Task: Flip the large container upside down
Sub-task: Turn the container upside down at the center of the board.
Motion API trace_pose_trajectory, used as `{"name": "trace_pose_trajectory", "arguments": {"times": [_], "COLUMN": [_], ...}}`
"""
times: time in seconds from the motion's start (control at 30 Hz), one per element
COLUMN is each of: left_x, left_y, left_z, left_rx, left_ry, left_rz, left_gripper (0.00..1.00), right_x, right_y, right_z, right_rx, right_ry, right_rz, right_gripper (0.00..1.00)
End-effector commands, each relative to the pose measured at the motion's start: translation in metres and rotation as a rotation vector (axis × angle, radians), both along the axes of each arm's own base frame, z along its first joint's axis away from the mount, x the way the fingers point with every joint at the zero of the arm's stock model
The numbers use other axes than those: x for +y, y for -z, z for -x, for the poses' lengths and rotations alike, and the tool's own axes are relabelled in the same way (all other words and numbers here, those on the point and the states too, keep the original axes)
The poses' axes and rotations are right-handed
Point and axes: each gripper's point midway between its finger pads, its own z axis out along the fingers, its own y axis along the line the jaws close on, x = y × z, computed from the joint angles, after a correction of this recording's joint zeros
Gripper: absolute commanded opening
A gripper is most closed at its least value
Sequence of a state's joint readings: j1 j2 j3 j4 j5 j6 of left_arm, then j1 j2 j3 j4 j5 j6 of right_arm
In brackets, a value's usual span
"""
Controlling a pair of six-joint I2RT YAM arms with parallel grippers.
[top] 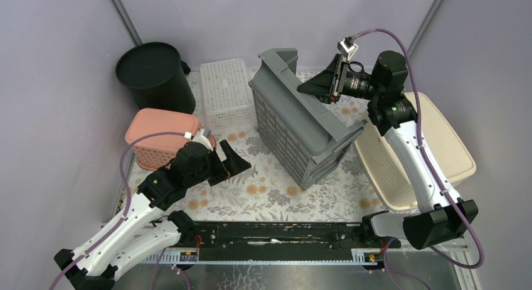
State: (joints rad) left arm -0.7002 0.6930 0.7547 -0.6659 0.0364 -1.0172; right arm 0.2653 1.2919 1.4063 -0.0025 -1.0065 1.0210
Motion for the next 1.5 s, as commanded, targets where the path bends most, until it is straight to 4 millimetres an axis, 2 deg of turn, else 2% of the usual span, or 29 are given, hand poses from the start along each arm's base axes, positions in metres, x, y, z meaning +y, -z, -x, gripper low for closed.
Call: {"name": "trace_pose_trajectory", "arguments": {"times": [0.0, 0.37, 0.73, 1.0, 1.17, 1.47], "left_x": [-0.003, -0.002, -0.001, -0.002, -0.001, -0.001], "left_y": [-0.007, -0.008, -0.009, -0.011, -0.011, -0.009], "left_z": [-0.003, -0.002, -0.001, -0.002, -0.001, -0.001], "left_rx": [-0.032, -0.039, -0.041, -0.043, -0.042, -0.038], "left_ry": [-0.004, -0.003, -0.005, -0.003, -0.003, -0.002], "left_rz": [0.037, 0.040, 0.039, 0.040, 0.039, 0.037], "left_gripper": [1.00, 1.00, 1.00, 1.00, 1.00, 1.00], "right_x": [-0.001, 0.003, 0.001, -0.022, -0.040, -0.057], "right_y": [-0.010, -0.005, 0.000, 0.002, 0.018, 0.034], "right_z": [-0.004, -0.022, -0.030, -0.040, -0.053, -0.059], "right_rx": [-0.076, -0.076, -0.079, -0.103, -0.104, -0.079], "right_ry": [0.006, 0.008, 0.021, 0.106, 0.215, 0.285], "right_rz": [0.020, 0.032, 0.056, 0.106, 0.209, 0.253], "right_gripper": [0.58, 0.69, 0.73, 0.80, 0.81, 0.85]}}
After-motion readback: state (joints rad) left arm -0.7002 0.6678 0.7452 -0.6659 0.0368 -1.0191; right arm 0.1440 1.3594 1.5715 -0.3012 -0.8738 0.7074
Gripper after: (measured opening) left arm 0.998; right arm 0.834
